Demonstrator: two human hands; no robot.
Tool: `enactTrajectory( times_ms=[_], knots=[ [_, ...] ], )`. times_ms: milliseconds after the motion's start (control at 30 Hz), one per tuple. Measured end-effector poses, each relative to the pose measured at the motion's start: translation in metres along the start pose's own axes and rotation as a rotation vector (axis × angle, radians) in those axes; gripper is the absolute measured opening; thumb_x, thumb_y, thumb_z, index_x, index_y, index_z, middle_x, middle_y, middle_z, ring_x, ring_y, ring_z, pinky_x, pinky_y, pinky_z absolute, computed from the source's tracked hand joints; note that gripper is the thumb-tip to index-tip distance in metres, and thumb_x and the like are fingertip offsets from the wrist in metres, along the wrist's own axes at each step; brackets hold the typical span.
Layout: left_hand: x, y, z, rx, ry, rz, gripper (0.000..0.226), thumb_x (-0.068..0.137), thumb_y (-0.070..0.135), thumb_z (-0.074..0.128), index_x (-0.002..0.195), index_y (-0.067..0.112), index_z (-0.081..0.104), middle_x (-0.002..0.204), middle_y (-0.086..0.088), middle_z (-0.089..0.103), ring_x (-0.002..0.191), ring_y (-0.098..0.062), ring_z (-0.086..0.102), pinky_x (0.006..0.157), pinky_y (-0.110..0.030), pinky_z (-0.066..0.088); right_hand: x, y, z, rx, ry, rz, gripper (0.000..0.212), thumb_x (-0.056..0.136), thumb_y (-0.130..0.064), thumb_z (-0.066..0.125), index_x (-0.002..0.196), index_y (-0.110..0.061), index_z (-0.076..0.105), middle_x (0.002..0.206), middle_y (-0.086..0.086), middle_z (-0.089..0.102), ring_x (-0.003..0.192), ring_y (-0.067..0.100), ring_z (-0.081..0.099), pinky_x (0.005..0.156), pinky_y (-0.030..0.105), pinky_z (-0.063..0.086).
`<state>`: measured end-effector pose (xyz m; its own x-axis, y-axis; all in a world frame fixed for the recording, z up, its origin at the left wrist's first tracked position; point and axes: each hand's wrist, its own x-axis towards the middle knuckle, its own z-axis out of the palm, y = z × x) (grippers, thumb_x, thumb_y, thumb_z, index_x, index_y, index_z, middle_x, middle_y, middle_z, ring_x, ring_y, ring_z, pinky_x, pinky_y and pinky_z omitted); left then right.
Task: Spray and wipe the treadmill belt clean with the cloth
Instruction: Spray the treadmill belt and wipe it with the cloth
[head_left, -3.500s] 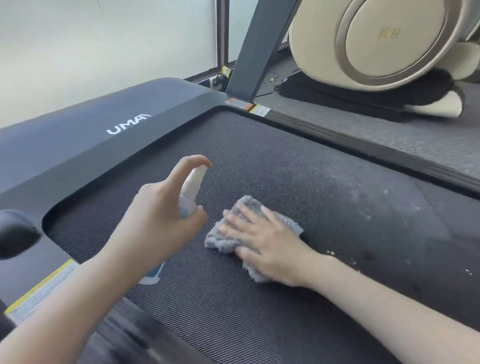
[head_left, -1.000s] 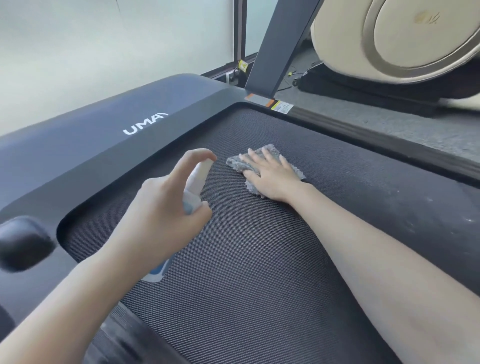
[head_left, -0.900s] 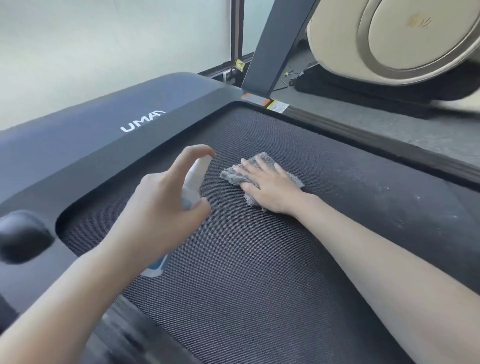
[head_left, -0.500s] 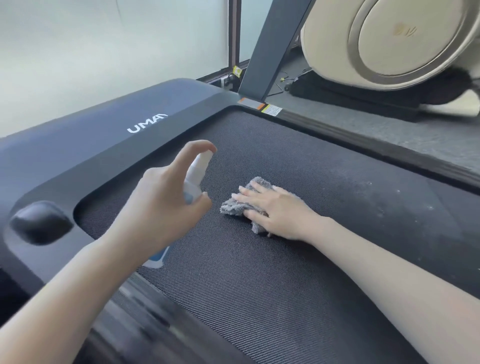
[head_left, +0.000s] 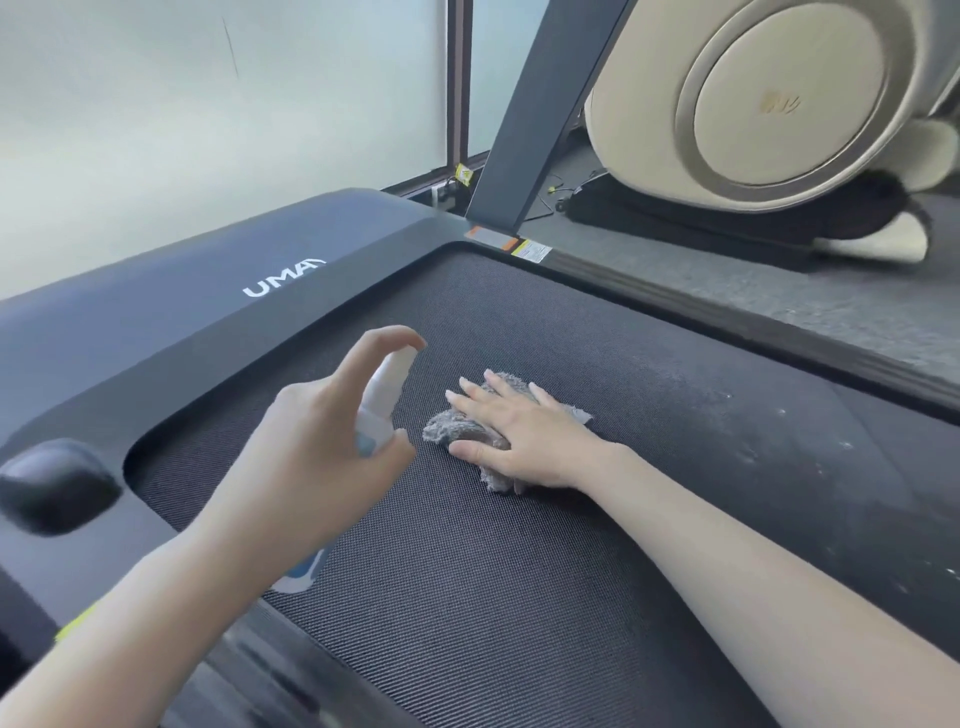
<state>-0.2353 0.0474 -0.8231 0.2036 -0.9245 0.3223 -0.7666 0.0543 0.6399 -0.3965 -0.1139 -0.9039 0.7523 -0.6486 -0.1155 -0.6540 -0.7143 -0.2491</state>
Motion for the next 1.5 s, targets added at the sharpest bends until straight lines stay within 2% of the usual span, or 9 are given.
enactTrajectory(
  times_ms=[100, 167, 333, 433, 500, 567, 667, 933, 1500],
  knots=[
    [0.0, -0.007, 0.0, 0.024, 0.005, 0.01, 0.06, 0.077, 0.013, 0.066, 0.116, 0.051, 0.041, 0.063, 0.0, 0.061, 0.06, -0.013, 0.057, 0.055, -0.036, 0.051, -0.007, 0.004, -0.003, 0.283, 0.079, 0.011, 0.078, 0.078, -0.077, 0.02, 0.147, -0.041, 0.016, 0.157, -0.016, 0.008, 0.143, 0.0, -0.002, 0.119, 0.044, -0.001],
    [0.001, -0.012, 0.0, 0.022, 0.006, 0.006, 0.06, 0.077, 0.014, 0.065, 0.117, 0.051, 0.041, 0.063, 0.001, 0.062, 0.056, -0.013, 0.057, 0.055, -0.04, 0.053, -0.008, 0.007, -0.003, 0.484, 0.216, 0.112, 0.07, 0.088, -0.067, 0.026, 0.148, -0.032, 0.023, 0.156, -0.013, 0.016, 0.143, 0.0, 0.005, 0.119, 0.042, 0.006],
    [0.004, -0.017, 0.004, -0.01, -0.006, 0.029, 0.06, 0.076, 0.014, 0.065, 0.118, 0.05, 0.042, 0.062, 0.0, 0.062, 0.059, -0.013, 0.057, 0.056, -0.037, 0.052, 0.009, 0.011, -0.001, 0.171, 0.189, 0.33, 0.057, 0.1, -0.039, 0.035, 0.149, -0.013, 0.022, 0.159, 0.001, 0.005, 0.146, 0.016, -0.003, 0.117, 0.037, 0.002],
    [0.006, -0.02, 0.004, -0.03, -0.016, 0.035, 0.06, 0.076, 0.013, 0.064, 0.118, 0.049, 0.042, 0.061, -0.001, 0.061, 0.057, -0.013, 0.055, 0.056, -0.036, 0.051, 0.012, 0.006, 0.002, 0.212, 0.258, 0.355, 0.05, 0.098, -0.033, 0.044, 0.141, -0.009, 0.036, 0.155, 0.005, 0.022, 0.146, 0.019, 0.007, 0.117, 0.039, 0.009],
    [0.007, -0.022, 0.004, -0.032, -0.02, 0.042, 0.061, 0.076, 0.011, 0.064, 0.119, 0.049, 0.042, 0.06, -0.002, 0.061, 0.056, -0.013, 0.055, 0.056, -0.035, 0.05, 0.009, 0.002, 0.0, 0.276, 0.391, 0.354, 0.036, 0.093, -0.028, 0.054, 0.125, -0.011, 0.049, 0.14, 0.005, 0.045, 0.138, 0.023, 0.03, 0.112, 0.04, 0.026],
    [0.007, -0.022, 0.005, -0.044, -0.032, 0.047, 0.06, 0.076, 0.011, 0.064, 0.119, 0.048, 0.043, 0.058, -0.002, 0.061, 0.055, -0.013, 0.054, 0.056, -0.036, 0.05, 0.003, -0.002, -0.005, 0.292, 0.511, 0.344, 0.02, 0.09, -0.021, 0.059, 0.107, -0.015, 0.051, 0.109, 0.0, 0.058, 0.111, 0.023, 0.053, 0.095, 0.036, 0.04],
    [0.009, -0.019, 0.006, -0.066, -0.051, 0.05, 0.06, 0.077, 0.01, 0.063, 0.118, 0.048, 0.042, 0.061, -0.004, 0.063, 0.054, -0.016, 0.056, 0.058, -0.041, 0.053, -0.008, -0.008, -0.017, 0.288, 0.606, 0.286, 0.014, 0.091, -0.016, 0.057, 0.097, -0.017, 0.044, 0.08, -0.009, 0.051, 0.082, 0.02, 0.054, 0.075, 0.032, 0.042],
    [0.009, 0.005, 0.015, -0.107, -0.106, 0.112, 0.059, 0.078, 0.01, 0.062, 0.117, 0.048, 0.04, 0.068, -0.005, 0.065, 0.058, -0.021, 0.06, 0.064, -0.042, 0.054, -0.06, -0.02, -0.053, 0.245, 0.867, 0.211, 0.011, 0.094, -0.015, 0.052, 0.102, -0.01, 0.044, 0.077, -0.014, 0.041, 0.074, 0.018, 0.049, 0.068, 0.035, 0.043],
    [-0.03, 0.072, 0.075, -0.05, -0.138, 0.227, 0.074, 0.081, 0.011, 0.063, 0.133, 0.055, 0.035, 0.068, 0.01, 0.06, 0.067, 0.0, 0.055, 0.067, -0.027, 0.043, -0.25, 0.052, -0.096, 0.122, 0.862, 0.314, 0.012, 0.092, -0.014, 0.055, 0.097, -0.014, 0.045, 0.087, 0.002, 0.057, 0.081, 0.021, 0.053, 0.07, 0.034, 0.04]
  ],
)
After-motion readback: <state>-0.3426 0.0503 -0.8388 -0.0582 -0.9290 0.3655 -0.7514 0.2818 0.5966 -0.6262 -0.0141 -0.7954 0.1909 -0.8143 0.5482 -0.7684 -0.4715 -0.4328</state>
